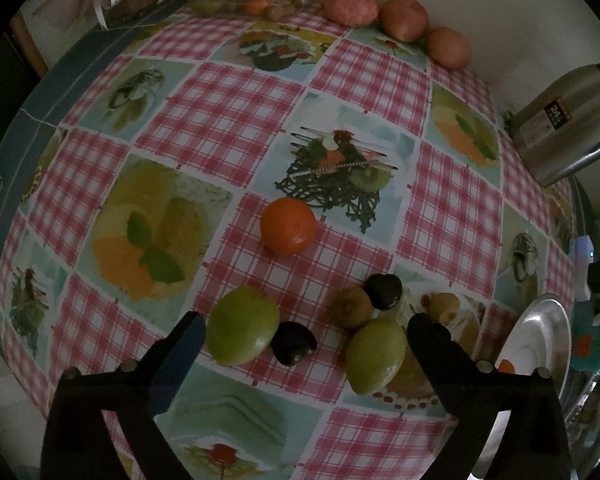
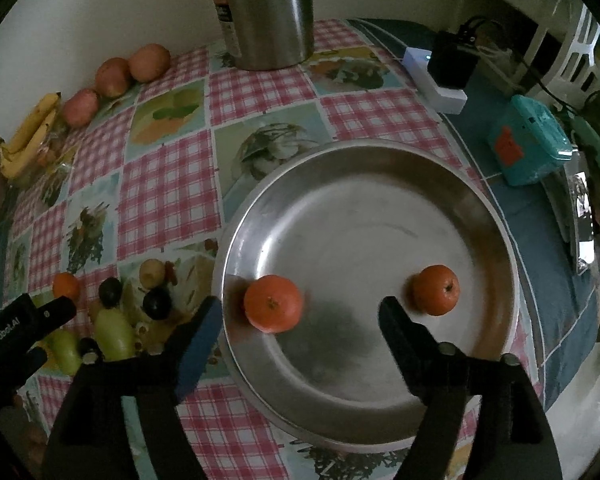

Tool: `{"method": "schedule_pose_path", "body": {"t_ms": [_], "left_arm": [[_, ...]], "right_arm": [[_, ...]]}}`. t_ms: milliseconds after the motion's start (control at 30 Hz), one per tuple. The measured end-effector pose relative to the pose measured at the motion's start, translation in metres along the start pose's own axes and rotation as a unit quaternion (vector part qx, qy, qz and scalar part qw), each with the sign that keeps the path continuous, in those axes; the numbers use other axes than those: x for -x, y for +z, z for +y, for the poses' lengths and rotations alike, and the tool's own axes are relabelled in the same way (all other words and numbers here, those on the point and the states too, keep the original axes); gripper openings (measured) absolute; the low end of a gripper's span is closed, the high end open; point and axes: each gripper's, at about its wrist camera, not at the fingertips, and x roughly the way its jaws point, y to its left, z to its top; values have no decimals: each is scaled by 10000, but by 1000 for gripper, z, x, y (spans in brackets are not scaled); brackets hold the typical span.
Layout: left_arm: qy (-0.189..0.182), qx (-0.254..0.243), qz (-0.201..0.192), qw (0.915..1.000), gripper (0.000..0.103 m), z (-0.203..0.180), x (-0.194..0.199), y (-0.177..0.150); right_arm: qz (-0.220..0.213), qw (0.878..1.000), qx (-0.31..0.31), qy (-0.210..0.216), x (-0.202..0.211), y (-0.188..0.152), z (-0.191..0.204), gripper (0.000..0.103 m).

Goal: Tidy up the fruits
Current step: 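Move both open tools back toward the fruit cluster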

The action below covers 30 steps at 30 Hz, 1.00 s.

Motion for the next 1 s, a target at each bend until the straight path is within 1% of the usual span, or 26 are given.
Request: {"method": "schedule_pose_path", "body": {"t_ms": [33, 167, 367, 567, 667, 767, 867, 1000], "left_arm": [[-27, 15, -9, 10000, 102, 0, 0, 0], [-117, 34, -85, 9999, 103, 7, 8, -1], [-63, -30, -259, 9996, 103, 13, 17, 1], [203, -467, -587, 9970, 103, 15, 27, -1], [293, -687, -786, 9941, 103, 15, 33, -1], [366, -883, -948, 9909, 103, 18, 39, -1], [348, -944, -1048, 9894, 103, 23, 43, 0], [247, -869, -1116, 9896, 103, 34, 47, 4]], "right_arm": [[-2, 10000, 5, 4, -1, 0, 0, 91], [-18, 10000, -4, 64, -1, -1, 0, 92], [-125, 9998, -125, 97, 1, -2, -1, 92], [-187, 9996, -192, 112, 3, -3, 0, 92], [-269, 9995, -164, 78, 6, -3, 4, 92], [-320, 9992, -151, 167, 9, -3, 8, 92], [-374, 9988, -167, 280, 11, -3, 14, 92], [-484, 9986, 13, 214, 14, -5, 28, 92]]}}
